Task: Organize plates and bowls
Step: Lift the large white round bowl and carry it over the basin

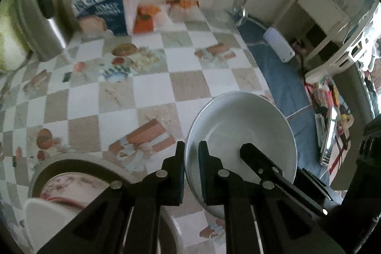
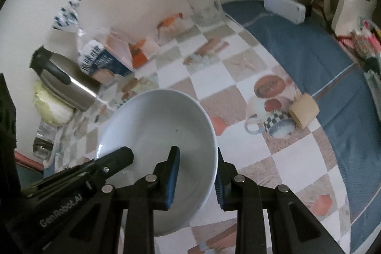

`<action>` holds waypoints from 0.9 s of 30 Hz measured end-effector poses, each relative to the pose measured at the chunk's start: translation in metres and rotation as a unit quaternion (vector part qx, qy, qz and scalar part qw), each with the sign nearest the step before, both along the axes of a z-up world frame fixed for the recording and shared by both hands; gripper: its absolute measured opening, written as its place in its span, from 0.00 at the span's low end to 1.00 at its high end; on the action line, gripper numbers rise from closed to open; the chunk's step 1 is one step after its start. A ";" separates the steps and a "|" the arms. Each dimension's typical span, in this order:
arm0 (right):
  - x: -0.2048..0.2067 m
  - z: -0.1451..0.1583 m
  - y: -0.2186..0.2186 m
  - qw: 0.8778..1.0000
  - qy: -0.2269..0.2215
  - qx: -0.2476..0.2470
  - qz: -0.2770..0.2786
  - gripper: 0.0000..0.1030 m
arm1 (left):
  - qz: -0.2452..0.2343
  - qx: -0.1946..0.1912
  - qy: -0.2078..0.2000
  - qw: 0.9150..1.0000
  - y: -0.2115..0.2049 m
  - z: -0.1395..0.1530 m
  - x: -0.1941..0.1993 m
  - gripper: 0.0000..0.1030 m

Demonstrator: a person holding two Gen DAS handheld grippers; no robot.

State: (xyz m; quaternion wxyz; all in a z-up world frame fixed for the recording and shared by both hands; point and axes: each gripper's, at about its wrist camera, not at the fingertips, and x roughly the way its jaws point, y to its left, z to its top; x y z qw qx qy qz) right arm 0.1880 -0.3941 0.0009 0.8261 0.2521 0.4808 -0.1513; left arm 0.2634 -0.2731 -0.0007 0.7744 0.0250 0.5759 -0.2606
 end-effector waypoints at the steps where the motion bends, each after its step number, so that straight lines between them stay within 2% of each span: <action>1: 0.002 0.006 0.007 1.000 -0.001 -0.009 0.008 0.28 | 0.005 -0.001 -0.006 1.000 0.006 0.005 -0.002 0.11; 9: 0.006 0.045 0.058 0.997 -0.032 -0.019 0.060 0.28 | 0.060 -0.048 -0.045 0.996 0.076 0.049 -0.009 0.11; 15: 0.011 0.066 0.107 0.992 -0.049 -0.029 0.112 0.28 | 0.094 -0.048 -0.080 0.991 0.126 0.069 -0.020 0.11; 22: 0.009 0.075 0.154 0.986 -0.057 -0.020 0.156 0.28 | 0.138 -0.075 -0.087 0.984 0.183 0.075 -0.035 0.11; 27: 0.005 0.075 0.180 0.981 -0.051 -0.029 0.184 0.28 | 0.160 -0.079 -0.092 0.980 0.208 0.073 -0.048 0.11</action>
